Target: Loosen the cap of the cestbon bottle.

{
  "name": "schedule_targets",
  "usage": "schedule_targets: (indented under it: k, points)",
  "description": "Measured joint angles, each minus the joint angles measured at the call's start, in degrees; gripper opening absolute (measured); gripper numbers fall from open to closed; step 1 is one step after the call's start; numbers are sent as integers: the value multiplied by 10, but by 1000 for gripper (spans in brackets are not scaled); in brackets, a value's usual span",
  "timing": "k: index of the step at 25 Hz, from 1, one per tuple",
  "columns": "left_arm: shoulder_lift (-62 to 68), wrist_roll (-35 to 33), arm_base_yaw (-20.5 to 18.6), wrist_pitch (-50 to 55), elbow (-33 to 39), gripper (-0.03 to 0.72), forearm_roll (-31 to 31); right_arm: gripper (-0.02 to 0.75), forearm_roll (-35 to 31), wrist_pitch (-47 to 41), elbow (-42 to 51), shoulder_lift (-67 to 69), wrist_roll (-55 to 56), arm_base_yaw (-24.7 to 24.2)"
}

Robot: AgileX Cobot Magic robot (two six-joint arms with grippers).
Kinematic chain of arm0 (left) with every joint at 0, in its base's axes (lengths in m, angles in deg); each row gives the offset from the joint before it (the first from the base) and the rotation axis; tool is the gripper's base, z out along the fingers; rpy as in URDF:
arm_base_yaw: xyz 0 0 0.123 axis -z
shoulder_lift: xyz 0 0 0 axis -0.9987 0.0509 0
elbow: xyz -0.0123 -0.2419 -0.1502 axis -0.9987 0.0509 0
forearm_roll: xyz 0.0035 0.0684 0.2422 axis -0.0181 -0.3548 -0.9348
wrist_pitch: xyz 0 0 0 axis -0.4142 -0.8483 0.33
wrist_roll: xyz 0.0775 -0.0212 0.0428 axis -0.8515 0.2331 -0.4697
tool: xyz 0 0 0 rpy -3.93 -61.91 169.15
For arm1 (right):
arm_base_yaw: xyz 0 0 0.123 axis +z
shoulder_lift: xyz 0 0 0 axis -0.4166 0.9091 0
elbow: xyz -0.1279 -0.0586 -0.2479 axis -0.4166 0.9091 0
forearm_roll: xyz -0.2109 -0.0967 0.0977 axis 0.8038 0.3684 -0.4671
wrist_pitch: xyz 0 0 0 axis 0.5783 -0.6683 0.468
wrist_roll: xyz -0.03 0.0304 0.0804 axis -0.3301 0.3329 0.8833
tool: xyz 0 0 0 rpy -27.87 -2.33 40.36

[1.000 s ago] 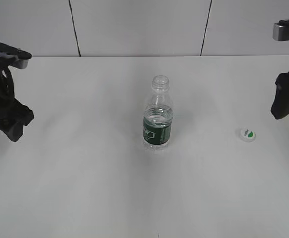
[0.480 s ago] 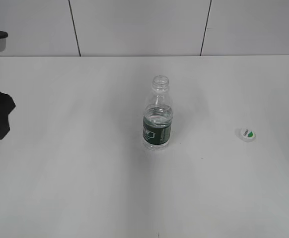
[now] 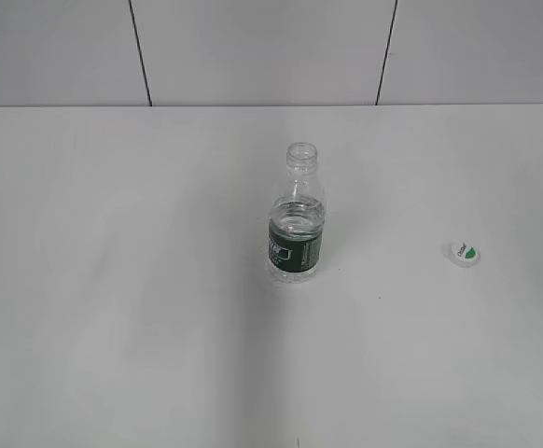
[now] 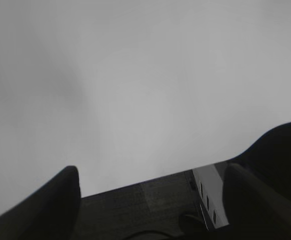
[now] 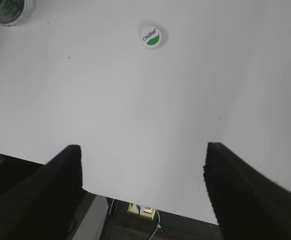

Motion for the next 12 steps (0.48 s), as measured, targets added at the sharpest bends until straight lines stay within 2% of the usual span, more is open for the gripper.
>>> schedule_targets:
  k: [12]
  points:
    - [-184, -1, 0, -53, 131, 531, 0, 580, -2, -1, 0, -92, 0, 0]
